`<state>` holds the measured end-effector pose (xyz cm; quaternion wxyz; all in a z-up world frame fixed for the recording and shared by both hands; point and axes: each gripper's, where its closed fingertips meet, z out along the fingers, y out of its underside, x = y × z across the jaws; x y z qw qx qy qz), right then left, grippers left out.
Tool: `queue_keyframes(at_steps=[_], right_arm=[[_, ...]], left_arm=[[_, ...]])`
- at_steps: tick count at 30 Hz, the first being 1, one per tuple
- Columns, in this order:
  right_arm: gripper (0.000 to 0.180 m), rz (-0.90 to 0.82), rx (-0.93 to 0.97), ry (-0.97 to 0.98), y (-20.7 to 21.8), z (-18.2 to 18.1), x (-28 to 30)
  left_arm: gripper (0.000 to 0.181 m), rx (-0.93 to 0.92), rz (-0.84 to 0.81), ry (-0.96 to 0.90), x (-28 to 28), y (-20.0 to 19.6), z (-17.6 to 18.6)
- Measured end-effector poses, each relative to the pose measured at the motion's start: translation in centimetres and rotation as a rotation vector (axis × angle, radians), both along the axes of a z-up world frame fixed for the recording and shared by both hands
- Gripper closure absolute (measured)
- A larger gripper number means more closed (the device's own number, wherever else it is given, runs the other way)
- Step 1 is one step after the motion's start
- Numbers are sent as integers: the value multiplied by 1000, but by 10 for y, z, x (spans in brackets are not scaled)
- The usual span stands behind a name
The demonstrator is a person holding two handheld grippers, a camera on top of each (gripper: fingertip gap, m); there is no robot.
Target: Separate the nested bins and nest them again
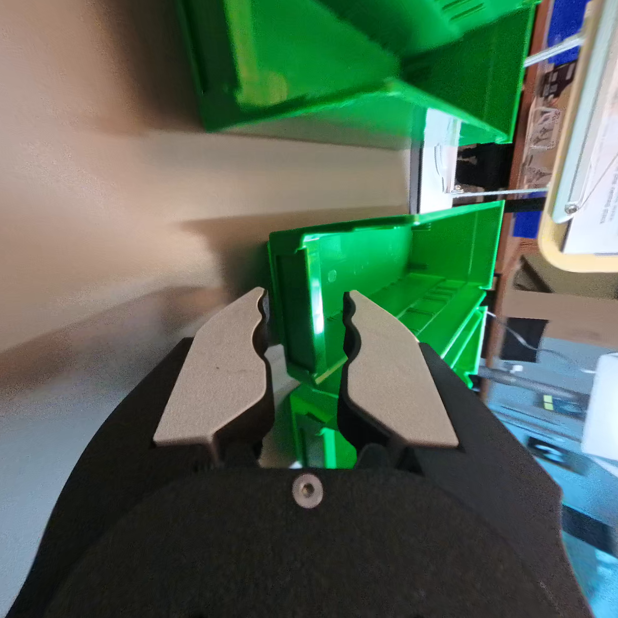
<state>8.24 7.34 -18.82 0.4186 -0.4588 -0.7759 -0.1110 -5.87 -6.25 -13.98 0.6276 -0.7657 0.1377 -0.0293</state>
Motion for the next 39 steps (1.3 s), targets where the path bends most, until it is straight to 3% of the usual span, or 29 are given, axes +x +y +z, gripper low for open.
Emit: queue_keyframes(at_steps=[9, 18, 23, 31, 39], right_arm=[[136, -116, -425, 616, -37, 58, 41], [132, -327, -439, 954, 0, 48, 101], [129, -336, -446, 1050, 11, 52, 108], [126, -364, -431, 1047, 18, 45, 110], [125, -373, -435, 1066, 22, 46, 113]], left_arm=[[142, -13, 13, -9, -3, 1, -3], [142, -21, 74, 4, -25, 3, -4], [142, -20, 120, -6, -39, -1, -3], [142, 28, 166, -2, -55, -14, 10], [142, -4, 170, 23, -62, -10, -1]])
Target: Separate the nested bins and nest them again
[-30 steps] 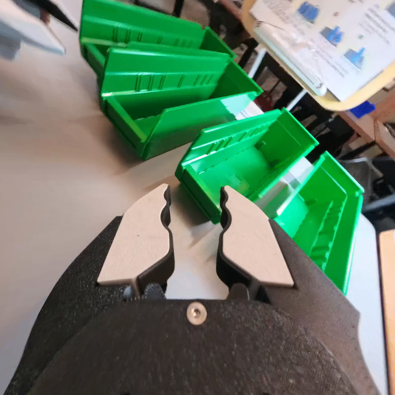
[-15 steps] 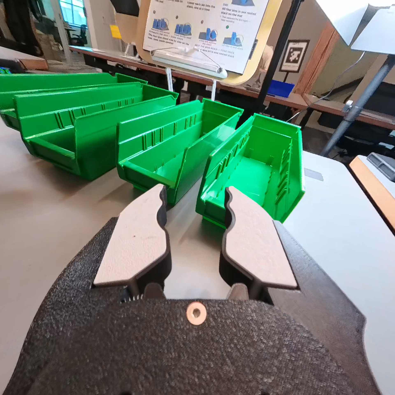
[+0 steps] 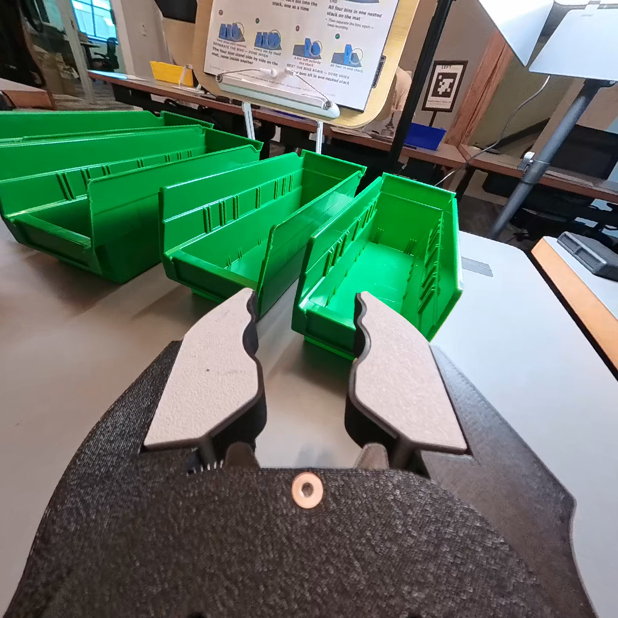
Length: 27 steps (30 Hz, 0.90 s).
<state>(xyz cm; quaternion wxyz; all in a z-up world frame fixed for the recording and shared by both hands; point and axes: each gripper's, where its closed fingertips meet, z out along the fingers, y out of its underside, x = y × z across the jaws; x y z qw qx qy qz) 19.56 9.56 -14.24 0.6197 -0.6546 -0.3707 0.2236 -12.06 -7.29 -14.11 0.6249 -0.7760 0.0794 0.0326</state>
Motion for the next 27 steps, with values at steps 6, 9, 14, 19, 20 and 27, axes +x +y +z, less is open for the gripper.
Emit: queue_keyframes(at_steps=[6, 9, 14, 19, 20, 27], right_arm=[[125, 5, 25, -122, 7, -15, -3], [126, 11, 86, -257, 12, -26, -6], [126, 76, 261, -674, 37, -44, -5], [125, 263, 261, -1111, 51, -70, -1], [127, 283, 264, -1167, 55, -73, 0], [147, 328, 257, -1288, 68, -83, -3]], left_arm=[[142, -6, 9, 18, -2, 0, -2], [142, -4, 8, 17, -1, 0, -2], [142, -29, -14, -29, 4, 0, -7], [142, -40, -12, -26, 4, 1, -11], [142, -41, -13, -26, 4, 1, -11], [143, -45, -24, -19, 7, 1, -12]])
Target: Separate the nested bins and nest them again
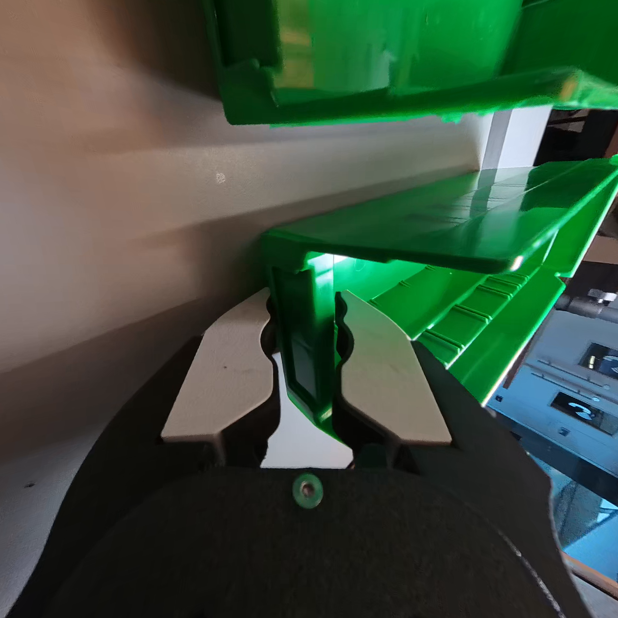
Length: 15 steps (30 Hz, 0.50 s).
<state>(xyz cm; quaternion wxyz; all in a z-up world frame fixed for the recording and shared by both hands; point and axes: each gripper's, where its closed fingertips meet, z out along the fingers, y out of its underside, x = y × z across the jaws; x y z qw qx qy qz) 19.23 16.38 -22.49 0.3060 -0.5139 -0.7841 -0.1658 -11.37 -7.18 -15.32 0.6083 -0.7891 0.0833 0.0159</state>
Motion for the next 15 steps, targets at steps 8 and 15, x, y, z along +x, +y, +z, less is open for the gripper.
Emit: queue_keyframes(at_steps=[8, 15], right_arm=[[151, -1, -5, 2, -12, 0, 4], [152, -24, 20, 75, -40, 39, 16]], left_arm=[[143, -2, -9, 13, 3, -1, 0], [144, -18, -16, 5, 5, 1, -5]])
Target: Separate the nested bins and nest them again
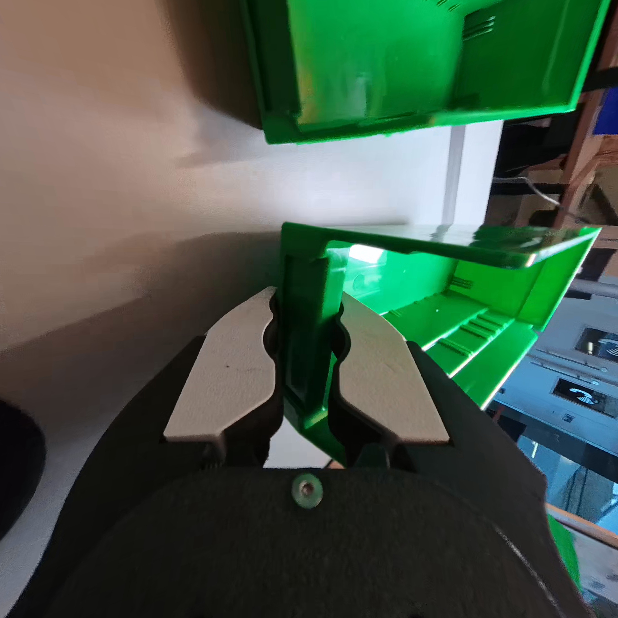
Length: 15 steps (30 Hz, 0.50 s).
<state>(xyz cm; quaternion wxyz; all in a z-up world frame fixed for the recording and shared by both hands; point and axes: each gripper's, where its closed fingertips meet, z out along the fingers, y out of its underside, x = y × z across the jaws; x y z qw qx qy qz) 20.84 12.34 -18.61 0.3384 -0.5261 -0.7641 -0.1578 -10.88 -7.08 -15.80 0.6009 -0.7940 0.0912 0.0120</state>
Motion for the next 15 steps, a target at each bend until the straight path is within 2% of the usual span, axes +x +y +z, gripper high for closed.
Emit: queue_keyframes(at_steps=[4, 9, 12, 15], right_arm=[[151, 28, 65, 28, -17, 53, -10], [151, 132, 132, 69, -48, 114, -55], [151, 210, 147, 76, -70, 133, -97], [152, 277, 143, 48, -87, 131, -140]], left_arm=[[143, -1, -1, 7, 1, 1, -1], [142, 30, 11, 3, -1, 0, 7], [142, 31, 10, 4, -1, -1, 7], [142, 39, 7, 21, -1, -1, 9]])
